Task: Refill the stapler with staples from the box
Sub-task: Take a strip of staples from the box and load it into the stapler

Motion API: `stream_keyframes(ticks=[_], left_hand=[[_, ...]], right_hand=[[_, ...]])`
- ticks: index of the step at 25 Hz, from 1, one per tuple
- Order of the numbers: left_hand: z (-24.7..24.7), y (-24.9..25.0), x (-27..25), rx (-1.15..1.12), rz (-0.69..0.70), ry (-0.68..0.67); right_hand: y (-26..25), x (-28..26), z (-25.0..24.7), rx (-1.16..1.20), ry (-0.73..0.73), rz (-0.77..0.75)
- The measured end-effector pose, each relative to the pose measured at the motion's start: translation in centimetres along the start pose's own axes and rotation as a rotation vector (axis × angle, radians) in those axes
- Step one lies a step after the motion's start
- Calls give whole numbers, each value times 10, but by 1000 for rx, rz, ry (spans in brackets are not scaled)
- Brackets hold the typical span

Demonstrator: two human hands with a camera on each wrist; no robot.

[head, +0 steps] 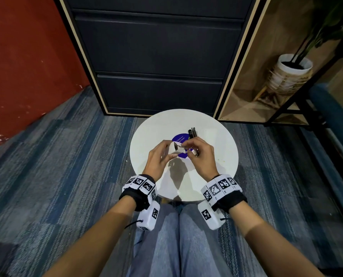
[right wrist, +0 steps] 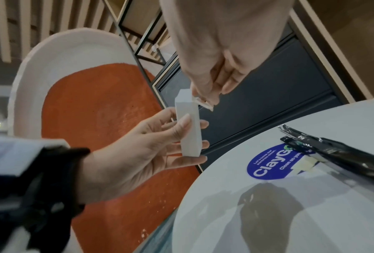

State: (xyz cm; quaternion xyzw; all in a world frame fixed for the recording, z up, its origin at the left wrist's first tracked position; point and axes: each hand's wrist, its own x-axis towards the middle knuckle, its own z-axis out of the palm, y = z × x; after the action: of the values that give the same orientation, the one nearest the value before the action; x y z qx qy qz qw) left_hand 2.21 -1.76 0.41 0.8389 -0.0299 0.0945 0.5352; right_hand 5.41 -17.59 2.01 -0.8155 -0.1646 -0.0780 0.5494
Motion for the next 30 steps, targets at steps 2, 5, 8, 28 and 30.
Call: stream_keyframes(ticks=[2, 5, 8, 28, 30], left_hand=[[0, -1, 0, -6, -9, 9], [0, -2, 0, -10, -20, 5], [-1, -3, 1, -38, -36, -2], [-7, 5, 8, 34, -34, -294], [-7, 3, 10, 9, -28, -317]], right_hand=[[2, 1, -2, 84, -6, 49], [5, 2, -2, 162, -47, 115], [4, 3, -4, 181, -88, 116], [0, 8, -5, 116, -180, 153], [-3, 7, -4, 191, -175, 197]])
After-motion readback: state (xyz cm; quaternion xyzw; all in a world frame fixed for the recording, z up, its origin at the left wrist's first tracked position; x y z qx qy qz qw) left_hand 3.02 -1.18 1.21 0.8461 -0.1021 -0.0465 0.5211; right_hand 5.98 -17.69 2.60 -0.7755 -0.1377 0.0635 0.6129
